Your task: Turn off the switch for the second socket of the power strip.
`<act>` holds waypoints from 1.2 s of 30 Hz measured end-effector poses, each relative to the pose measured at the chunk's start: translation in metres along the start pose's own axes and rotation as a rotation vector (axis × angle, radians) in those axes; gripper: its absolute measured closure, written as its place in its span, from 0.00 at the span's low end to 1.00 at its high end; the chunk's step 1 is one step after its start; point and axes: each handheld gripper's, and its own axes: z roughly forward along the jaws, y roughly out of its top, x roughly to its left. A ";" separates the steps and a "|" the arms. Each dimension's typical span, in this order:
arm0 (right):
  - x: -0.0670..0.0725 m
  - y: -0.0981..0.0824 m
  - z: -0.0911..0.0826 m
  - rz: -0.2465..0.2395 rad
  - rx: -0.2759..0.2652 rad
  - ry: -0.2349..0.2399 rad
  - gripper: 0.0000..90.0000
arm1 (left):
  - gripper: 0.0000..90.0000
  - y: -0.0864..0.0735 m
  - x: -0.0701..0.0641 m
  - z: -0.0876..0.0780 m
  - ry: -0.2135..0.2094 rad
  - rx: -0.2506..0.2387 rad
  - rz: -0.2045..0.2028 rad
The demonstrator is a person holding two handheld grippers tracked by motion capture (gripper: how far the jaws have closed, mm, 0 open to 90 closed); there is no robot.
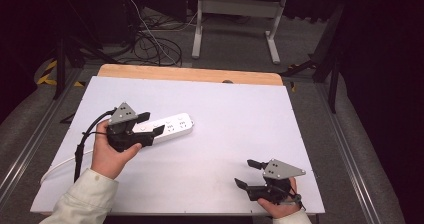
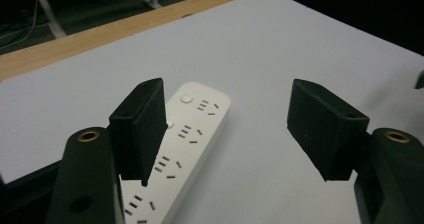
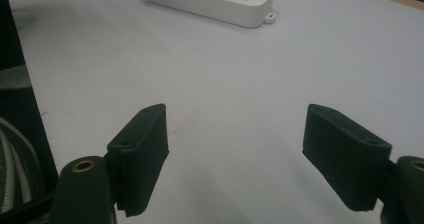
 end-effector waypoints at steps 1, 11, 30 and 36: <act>0.000 0.000 0.000 0.000 0.000 0.000 0.30 | 0.36 -0.001 -0.002 -0.003 -0.015 -0.007 0.003; 0.001 0.000 -0.001 -0.001 -0.004 -0.001 0.30 | 0.29 -0.015 -0.012 -0.029 -0.122 -0.047 0.037; 0.001 0.001 0.000 -0.004 -0.008 -0.002 0.30 | 0.17 -0.080 -0.005 -0.059 -0.204 -0.079 0.096; 0.001 0.001 -0.001 -0.001 -0.012 -0.001 0.30 | 0.16 -0.095 -0.006 -0.060 -0.199 -0.035 0.137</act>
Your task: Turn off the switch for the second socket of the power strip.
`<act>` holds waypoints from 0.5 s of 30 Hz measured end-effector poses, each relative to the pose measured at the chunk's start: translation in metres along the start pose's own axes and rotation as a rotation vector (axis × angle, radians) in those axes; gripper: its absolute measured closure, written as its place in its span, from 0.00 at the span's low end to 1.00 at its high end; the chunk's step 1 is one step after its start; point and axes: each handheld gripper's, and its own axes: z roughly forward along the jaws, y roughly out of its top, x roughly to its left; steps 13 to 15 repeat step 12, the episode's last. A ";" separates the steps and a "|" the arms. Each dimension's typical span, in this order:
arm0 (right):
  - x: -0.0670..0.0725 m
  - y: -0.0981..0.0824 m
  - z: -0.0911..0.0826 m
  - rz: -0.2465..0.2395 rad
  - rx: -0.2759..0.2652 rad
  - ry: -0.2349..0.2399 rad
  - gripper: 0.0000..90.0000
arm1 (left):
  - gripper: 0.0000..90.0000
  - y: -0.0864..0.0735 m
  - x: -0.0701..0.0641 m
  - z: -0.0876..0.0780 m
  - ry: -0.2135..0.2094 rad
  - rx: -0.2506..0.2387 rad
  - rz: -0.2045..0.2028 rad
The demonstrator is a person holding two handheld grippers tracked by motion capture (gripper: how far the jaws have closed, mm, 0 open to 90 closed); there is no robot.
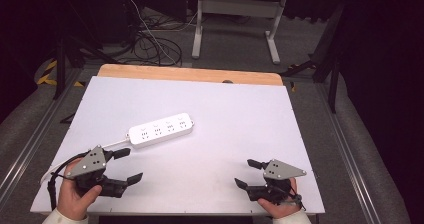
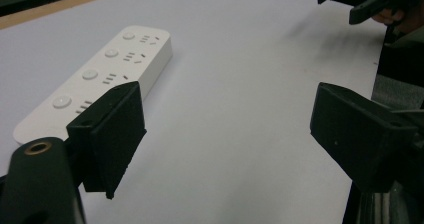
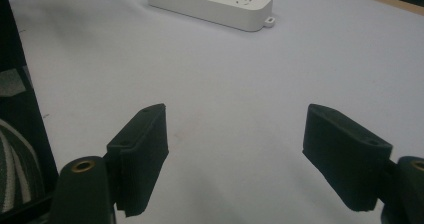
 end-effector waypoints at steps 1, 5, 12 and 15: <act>0.000 0.000 0.000 0.000 -0.001 0.000 0.30 | 0.16 -0.002 0.000 0.000 0.002 0.005 0.007; 0.000 0.000 0.000 -0.001 -0.004 0.002 0.30 | 0.16 -0.015 0.001 0.001 -0.001 0.012 -0.023; -0.001 0.000 -0.001 0.005 -0.005 0.004 0.29 | 0.16 -0.036 0.001 0.005 -0.005 0.010 -0.107; -0.001 0.000 -0.001 0.005 -0.005 0.004 0.29 | 0.16 -0.036 0.001 0.005 -0.005 0.010 -0.107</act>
